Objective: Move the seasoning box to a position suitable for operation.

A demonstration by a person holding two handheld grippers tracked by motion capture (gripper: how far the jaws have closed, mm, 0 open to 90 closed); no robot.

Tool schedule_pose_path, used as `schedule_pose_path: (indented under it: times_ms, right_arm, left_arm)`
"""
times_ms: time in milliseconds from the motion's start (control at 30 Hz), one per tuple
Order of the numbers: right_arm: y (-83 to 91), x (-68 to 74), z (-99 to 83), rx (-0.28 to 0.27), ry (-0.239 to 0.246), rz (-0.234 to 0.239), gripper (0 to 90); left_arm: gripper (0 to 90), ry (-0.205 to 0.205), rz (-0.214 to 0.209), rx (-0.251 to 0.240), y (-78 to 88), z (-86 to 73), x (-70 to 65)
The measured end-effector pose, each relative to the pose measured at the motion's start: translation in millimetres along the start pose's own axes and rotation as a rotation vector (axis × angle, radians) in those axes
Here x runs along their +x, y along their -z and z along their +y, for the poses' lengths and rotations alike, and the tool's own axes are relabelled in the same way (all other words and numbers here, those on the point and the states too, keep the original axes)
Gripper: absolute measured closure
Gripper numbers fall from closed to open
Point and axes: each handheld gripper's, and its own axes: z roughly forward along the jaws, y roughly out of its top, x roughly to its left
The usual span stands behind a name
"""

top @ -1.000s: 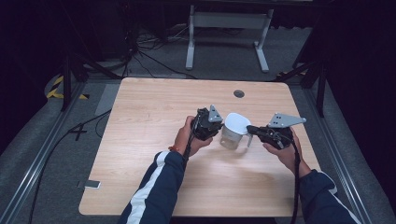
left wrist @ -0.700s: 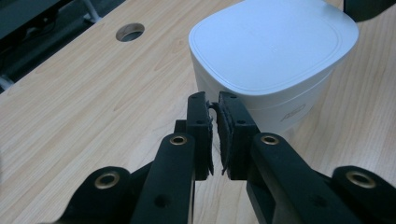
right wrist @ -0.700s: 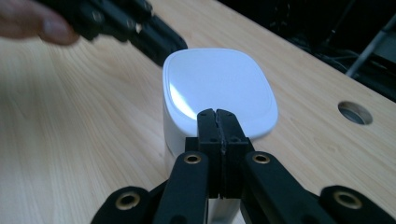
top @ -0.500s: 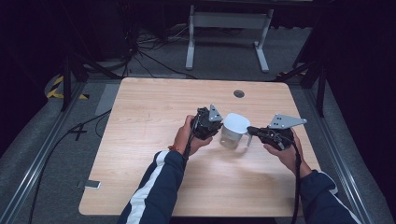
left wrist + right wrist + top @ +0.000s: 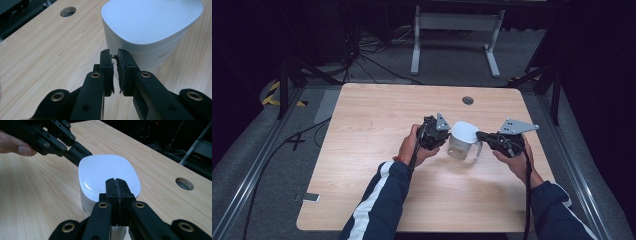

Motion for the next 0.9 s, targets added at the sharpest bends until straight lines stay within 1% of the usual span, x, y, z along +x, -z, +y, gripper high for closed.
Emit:
schedule_pose_path:
  times_ms: [67, 133, 167, 200, 233, 300, 467, 633, 667, 833, 900]
  right_arm:
    - [-0.3, 1.0, 0.0, -0.001, -0.003, 0.002, 90.0]
    - [-0.1, 1.7, 0.3, 0.002, 0.005, -0.003, 90.0]
    - [0.0, 1.8, 0.0, -0.001, 0.013, -0.006, 90.0]
    - [0.4, 2.8, -0.4, -0.002, 0.008, -0.009, 90.0]
    - [0.7, 3.0, -1.0, -0.004, 0.012, -0.011, 90.0]
    - [1.6, 2.6, -1.7, -0.005, 0.008, -0.008, 90.0]
    - [2.3, 2.2, -2.5, -0.004, 0.011, -0.008, 90.0]
    - [3.1, 1.1, -3.4, -0.001, 0.0, 0.002, 90.0]
    - [3.2, 0.9, -3.7, -0.001, 0.001, 0.002, 90.0]
    - [3.1, 1.4, -3.9, -0.001, 0.006, 0.001, 90.0]
    - [3.2, 1.2, -4.1, 0.0, 0.005, 0.003, 90.0]
  left_arm:
    - [82.0, -0.002, 0.005, 0.002, 0.2, 0.1, 0.2]
    - [81.7, -0.001, 0.008, -0.002, 0.4, 0.3, 0.9]
    - [81.4, 0.001, 0.012, -0.004, 0.8, 0.4, 1.1]
    - [80.8, 0.011, 0.012, -0.012, 0.9, 0.3, 1.2]
    - [80.5, 0.012, 0.012, -0.012, 1.1, 0.3, 1.4]
    - [79.8, 0.009, 0.017, -0.011, 1.3, 0.3, 2.4]
    - [79.8, 0.004, 0.009, -0.005, -0.1, 1.2, 2.2]
    - [80.4, 0.004, 0.009, -0.006, -0.1, 2.7, 1.9]
    - [80.6, -0.002, 0.012, -0.006, -0.3, 3.3, 1.9]
    - [80.8, -0.002, 0.017, -0.008, -0.4, 5.7, 1.3]
    - [81.2, -0.012, 0.019, -0.008, 0.0, 6.7, 1.3]
